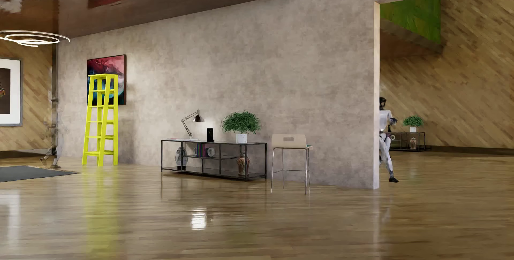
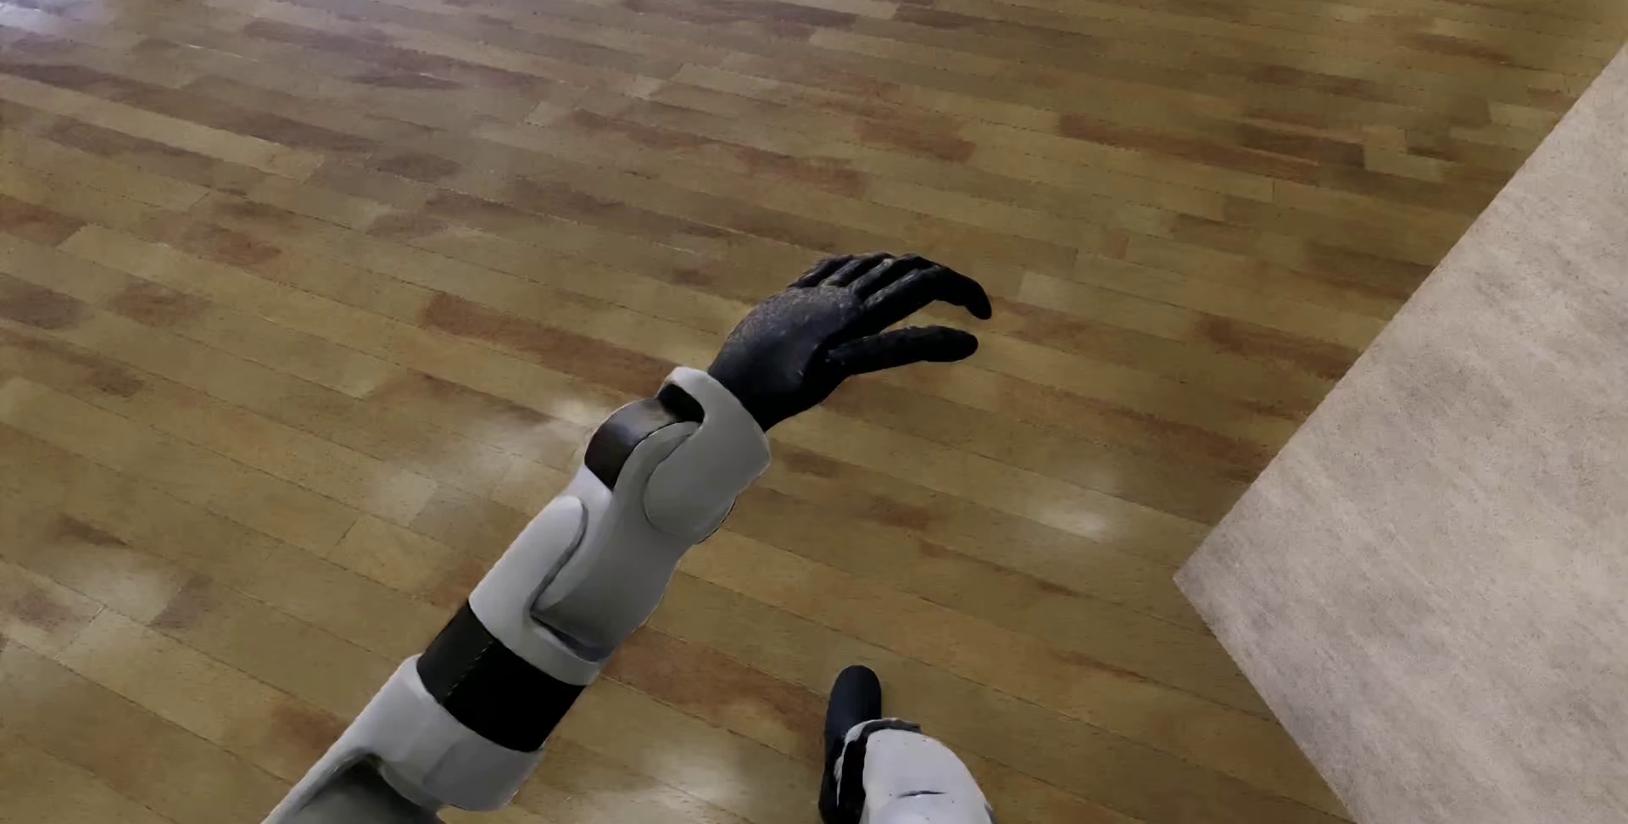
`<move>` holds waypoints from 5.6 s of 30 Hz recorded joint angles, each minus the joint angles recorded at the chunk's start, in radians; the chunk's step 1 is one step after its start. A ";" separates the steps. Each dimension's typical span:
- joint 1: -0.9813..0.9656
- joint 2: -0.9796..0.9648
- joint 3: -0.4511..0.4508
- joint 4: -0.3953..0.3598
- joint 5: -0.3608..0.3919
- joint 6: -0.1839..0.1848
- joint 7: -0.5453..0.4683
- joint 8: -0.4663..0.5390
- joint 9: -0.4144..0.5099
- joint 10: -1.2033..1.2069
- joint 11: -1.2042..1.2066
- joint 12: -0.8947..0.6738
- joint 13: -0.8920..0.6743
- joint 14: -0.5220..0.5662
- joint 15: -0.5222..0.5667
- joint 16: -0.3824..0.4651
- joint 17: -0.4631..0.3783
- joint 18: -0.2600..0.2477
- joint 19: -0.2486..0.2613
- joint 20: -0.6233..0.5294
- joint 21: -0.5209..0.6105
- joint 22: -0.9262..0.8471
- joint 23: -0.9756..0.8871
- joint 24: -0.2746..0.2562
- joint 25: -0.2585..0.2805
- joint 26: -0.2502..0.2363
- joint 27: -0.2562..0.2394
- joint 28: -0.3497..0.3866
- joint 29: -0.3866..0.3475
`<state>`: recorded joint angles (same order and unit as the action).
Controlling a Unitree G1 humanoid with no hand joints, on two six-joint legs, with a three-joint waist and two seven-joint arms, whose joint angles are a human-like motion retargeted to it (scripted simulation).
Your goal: Walk towards the yellow shelves
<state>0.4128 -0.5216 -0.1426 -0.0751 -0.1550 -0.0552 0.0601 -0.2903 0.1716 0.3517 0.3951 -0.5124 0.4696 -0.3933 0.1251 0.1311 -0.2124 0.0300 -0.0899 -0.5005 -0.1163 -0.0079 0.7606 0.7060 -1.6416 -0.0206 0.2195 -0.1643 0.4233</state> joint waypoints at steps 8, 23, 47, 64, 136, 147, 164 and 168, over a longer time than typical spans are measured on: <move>-0.639 0.377 0.078 0.343 0.270 0.138 0.054 0.030 -0.002 1.095 0.042 0.546 -0.332 0.340 -0.241 -0.026 0.227 0.029 -0.080 0.277 -0.036 0.620 -0.043 0.275 0.195 0.407 -0.007 0.052 -0.251; -0.880 0.806 0.213 0.102 0.206 0.084 0.176 0.137 -0.059 0.280 0.393 1.122 -0.496 0.314 -0.051 -0.083 0.103 0.140 0.163 0.666 0.315 0.731 -0.146 0.184 0.515 0.308 0.037 0.076 -0.358; -0.584 0.327 0.080 0.317 0.244 0.119 0.082 -0.001 -0.004 1.062 0.076 0.647 -0.519 0.343 -0.234 -0.018 0.112 0.024 -0.076 0.471 -0.070 0.818 -0.002 0.226 0.514 0.286 0.114 0.100 -0.431; -0.843 0.678 0.216 0.122 0.103 0.056 0.154 0.111 -0.019 0.337 0.693 0.956 -0.695 0.258 0.014 -0.185 -0.002 0.070 0.189 0.822 0.347 0.684 -0.449 0.104 0.102 0.322 0.037 0.202 -0.326; -0.869 0.669 0.169 0.150 0.413 0.133 0.008 0.325 -0.019 -0.110 -0.115 0.860 -0.613 0.393 -0.389 -0.133 0.093 -0.015 -0.150 0.657 0.219 0.751 -0.356 0.203 0.326 0.278 -0.109 0.078 -0.370; -0.796 0.488 0.215 0.114 0.200 0.030 0.093 0.241 -0.009 0.310 0.805 0.809 -0.499 0.204 0.005 -0.132 0.089 0.008 0.190 0.797 0.321 0.755 0.145 0.114 0.273 0.351 0.144 0.167 -0.231; -0.136 0.013 0.039 0.182 0.178 0.060 0.332 0.048 0.005 0.271 0.087 0.388 -0.148 0.238 -0.044 0.059 0.196 -0.063 -0.072 0.496 0.009 0.661 0.009 0.147 0.354 0.230 0.131 0.235 -0.254; -0.509 0.220 0.095 0.269 0.272 0.132 0.092 0.067 0.019 0.941 0.077 0.526 -0.323 0.371 -0.198 -0.004 0.222 0.001 -0.055 0.509 0.104 0.632 0.090 0.146 0.262 0.284 0.107 0.181 -0.246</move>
<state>-0.0960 -0.3021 -0.0480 0.1934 0.1174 0.0770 0.1520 -0.2228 0.1910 1.2932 0.4717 0.0139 0.1469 -0.0221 -0.0732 0.1273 0.0094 0.0306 -0.1445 0.0086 -0.0125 0.6237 0.8508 0.8523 -1.3800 0.2634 0.3267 0.0168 0.1773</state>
